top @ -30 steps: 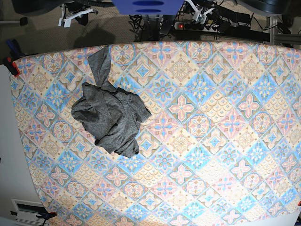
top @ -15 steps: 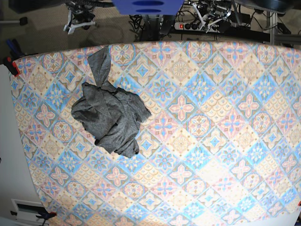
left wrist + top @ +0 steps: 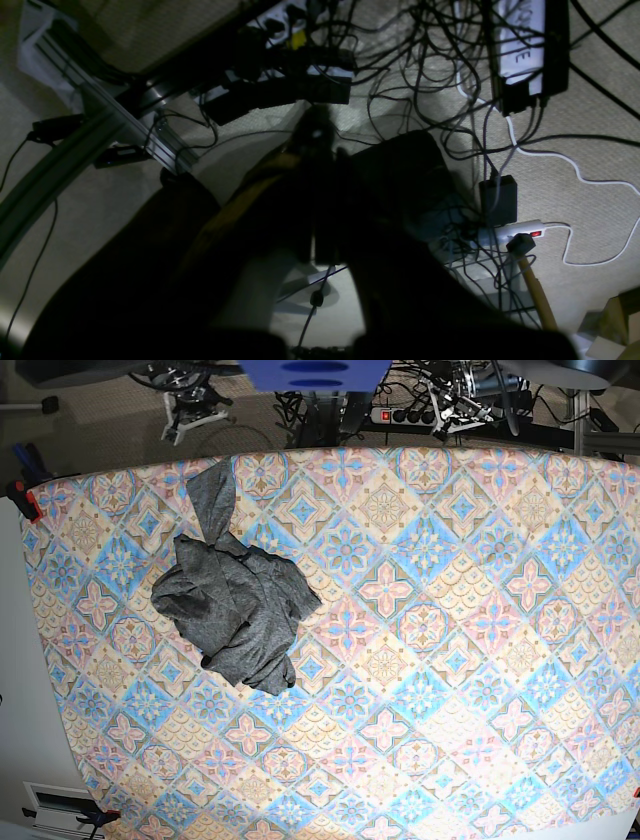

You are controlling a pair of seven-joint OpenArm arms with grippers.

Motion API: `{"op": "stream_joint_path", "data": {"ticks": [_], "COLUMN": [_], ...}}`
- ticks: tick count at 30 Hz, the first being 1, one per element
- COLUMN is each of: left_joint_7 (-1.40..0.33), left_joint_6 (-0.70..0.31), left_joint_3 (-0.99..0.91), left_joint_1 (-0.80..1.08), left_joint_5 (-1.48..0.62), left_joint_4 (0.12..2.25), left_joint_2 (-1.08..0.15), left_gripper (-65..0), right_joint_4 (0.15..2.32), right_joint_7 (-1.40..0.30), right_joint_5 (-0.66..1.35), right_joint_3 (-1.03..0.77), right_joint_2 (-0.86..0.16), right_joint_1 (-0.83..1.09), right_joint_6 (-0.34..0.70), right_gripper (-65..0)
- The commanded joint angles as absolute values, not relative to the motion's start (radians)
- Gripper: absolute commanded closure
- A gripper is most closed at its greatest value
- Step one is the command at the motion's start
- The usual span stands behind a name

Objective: Layout the t-shirt on the table in an organized manner, then fold the t-shirt properly

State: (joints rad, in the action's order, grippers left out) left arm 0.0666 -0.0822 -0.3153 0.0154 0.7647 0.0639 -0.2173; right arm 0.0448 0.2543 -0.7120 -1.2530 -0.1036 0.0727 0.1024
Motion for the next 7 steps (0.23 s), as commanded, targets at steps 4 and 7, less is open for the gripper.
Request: {"op": "stream_joint_path", "data": {"ticks": [4,7], "left_joint_7": [0.067,0.062], "left_joint_6": [-0.082,-0.082], "left_joint_3": [-0.315,-0.315], "left_joint_1": [0.002,-0.021], "left_joint_5": [0.769,0.768], "left_joint_4": [0.065,0.065], "left_joint_2": [-0.194,-0.173], "left_gripper": [0.0,0.0], "right_joint_4": [0.044,0.044], "right_joint_7": [0.254,0.254], "right_joint_5": [-0.711,-0.713], "right_joint_3": [-1.256,-1.253], "right_joint_2": [-0.101,-0.101], "right_joint_1": [0.088,0.090], "right_joint_6": [0.097,0.097], "right_gripper": [0.0,0.0]}}
